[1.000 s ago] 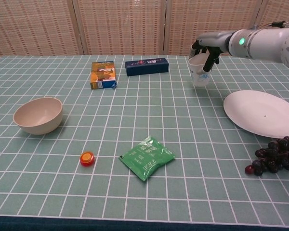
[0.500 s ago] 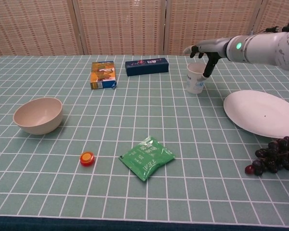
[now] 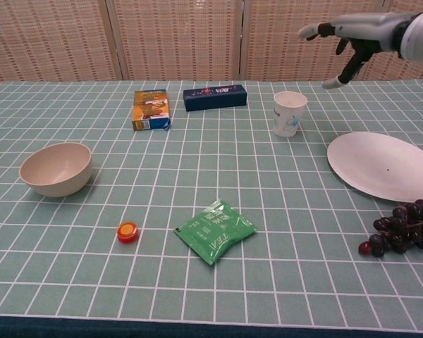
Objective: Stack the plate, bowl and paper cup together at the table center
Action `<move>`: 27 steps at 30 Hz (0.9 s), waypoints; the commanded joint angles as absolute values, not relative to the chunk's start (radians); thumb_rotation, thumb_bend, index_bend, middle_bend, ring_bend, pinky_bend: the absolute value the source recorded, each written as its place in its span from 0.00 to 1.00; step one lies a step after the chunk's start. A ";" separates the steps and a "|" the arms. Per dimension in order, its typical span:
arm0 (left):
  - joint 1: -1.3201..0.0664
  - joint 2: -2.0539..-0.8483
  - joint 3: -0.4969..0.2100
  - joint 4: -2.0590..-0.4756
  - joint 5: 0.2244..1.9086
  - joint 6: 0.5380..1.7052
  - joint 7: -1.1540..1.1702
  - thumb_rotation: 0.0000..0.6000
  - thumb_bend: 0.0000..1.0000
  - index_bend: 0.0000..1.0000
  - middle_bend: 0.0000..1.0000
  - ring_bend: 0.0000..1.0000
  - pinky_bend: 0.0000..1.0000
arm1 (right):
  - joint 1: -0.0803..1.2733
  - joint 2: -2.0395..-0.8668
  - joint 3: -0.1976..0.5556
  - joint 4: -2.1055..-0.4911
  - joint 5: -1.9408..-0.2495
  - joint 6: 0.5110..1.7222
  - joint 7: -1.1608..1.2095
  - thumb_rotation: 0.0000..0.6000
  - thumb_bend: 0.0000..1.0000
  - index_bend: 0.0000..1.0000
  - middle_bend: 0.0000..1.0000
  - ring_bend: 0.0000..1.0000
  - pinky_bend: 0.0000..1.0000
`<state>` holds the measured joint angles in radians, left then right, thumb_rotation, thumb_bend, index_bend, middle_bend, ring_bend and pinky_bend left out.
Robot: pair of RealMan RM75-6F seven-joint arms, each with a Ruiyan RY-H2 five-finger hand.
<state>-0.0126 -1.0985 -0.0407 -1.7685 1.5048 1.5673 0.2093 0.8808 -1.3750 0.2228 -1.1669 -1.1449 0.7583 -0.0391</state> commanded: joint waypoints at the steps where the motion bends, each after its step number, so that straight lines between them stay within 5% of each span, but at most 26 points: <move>1: -0.019 -1.101 -0.042 -1.775 1.509 1.560 0.216 1.00 0.22 0.22 0.10 0.11 0.19 | 0.740 -1.241 0.157 -1.310 -1.233 0.907 -0.026 1.00 0.26 0.00 0.10 0.01 0.19; 10: -0.035 -1.107 -0.040 -1.801 1.525 1.547 0.249 1.00 0.22 0.22 0.10 0.11 0.19 | 0.572 -1.184 0.060 -1.341 -1.360 1.098 0.011 1.00 0.26 0.07 0.25 0.16 0.24; 20: -0.037 -1.107 -0.038 -1.811 1.529 1.549 0.262 1.00 0.22 0.22 0.10 0.11 0.19 | 0.436 -1.242 -0.034 -1.184 -1.512 1.272 0.041 1.00 0.21 0.24 0.51 0.51 0.69; 27: -0.034 -1.108 -0.034 -1.814 1.533 1.552 0.263 1.00 0.22 0.22 0.10 0.11 0.19 | 0.390 -1.357 -0.052 -0.993 -1.566 1.334 0.051 1.00 0.08 0.35 0.58 0.55 0.76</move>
